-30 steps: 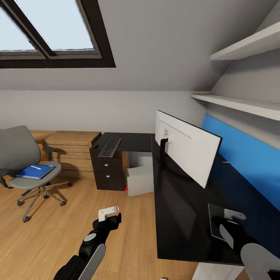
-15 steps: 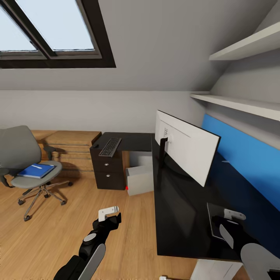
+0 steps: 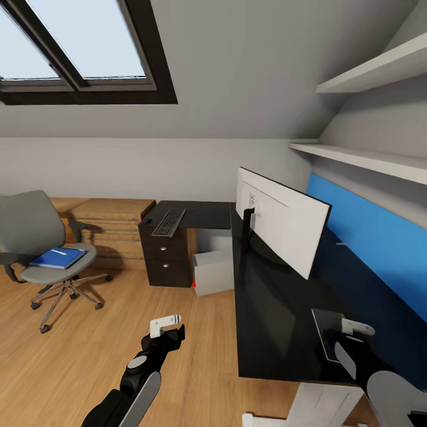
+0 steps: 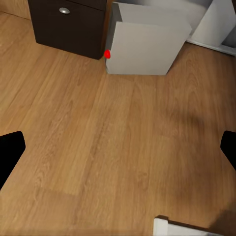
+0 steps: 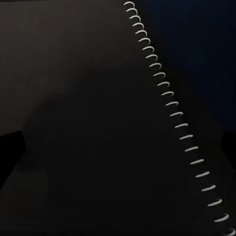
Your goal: In the bedroom, organize the workspace by keeping the computer under the desk, ensuring the monitor is on the desk, placing the keyboard on the desk next to the monitor, placing the mouse on the desk next to the keyboard, moving the folder from the swivel chair onto the desk next to the mouse, stacking the notebook on top of the folder with the pen on top of the notebook, and positioning the swivel chair next to the desk.
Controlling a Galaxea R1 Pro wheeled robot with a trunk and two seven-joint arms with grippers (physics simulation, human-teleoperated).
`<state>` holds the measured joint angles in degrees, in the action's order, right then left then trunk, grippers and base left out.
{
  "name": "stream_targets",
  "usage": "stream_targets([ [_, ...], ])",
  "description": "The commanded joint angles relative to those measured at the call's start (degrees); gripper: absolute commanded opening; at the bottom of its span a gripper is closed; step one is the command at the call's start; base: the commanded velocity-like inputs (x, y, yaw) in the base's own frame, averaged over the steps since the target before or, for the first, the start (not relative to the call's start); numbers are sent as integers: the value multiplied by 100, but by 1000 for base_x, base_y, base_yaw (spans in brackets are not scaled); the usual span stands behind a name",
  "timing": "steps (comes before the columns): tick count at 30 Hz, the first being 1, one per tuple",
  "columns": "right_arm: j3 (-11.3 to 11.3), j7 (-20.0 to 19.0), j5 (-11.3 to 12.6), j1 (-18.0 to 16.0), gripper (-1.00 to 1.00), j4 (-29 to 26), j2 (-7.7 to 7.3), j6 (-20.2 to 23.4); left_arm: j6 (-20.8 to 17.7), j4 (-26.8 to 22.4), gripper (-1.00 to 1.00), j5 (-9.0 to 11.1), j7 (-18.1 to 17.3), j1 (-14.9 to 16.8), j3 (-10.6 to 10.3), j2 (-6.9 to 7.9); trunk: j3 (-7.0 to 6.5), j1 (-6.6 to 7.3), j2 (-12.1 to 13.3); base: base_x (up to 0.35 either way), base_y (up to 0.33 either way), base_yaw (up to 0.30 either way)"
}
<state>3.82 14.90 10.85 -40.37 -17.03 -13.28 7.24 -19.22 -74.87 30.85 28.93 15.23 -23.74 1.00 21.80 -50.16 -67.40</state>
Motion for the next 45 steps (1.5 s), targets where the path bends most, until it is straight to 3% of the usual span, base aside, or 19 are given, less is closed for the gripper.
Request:
stream_targets([
  [1,5,13,71,3,100,59,1,32,-11,-10,100,44,52,6,-17,6,8,0,-4,-51,0,0],
  [9,5,13,69,3,100,59,1,32,-11,-10,100,44,52,6,-15,6,8,0,-4,-220,0,0],
  [32,5,13,67,3,100,58,1,23,-11,16,100,37,51,6,-17,6,8,0,-4,-44,0,0],
  [40,-2,13,67,3,100,51,1,11,-11,33,100,43,52,6,-17,6,-136,175,317,-1,0,0],
  [45,-4,13,66,3,100,51,1,6,-11,36,100,44,51,6,-17,6,-136,175,317,0,0,0],
])
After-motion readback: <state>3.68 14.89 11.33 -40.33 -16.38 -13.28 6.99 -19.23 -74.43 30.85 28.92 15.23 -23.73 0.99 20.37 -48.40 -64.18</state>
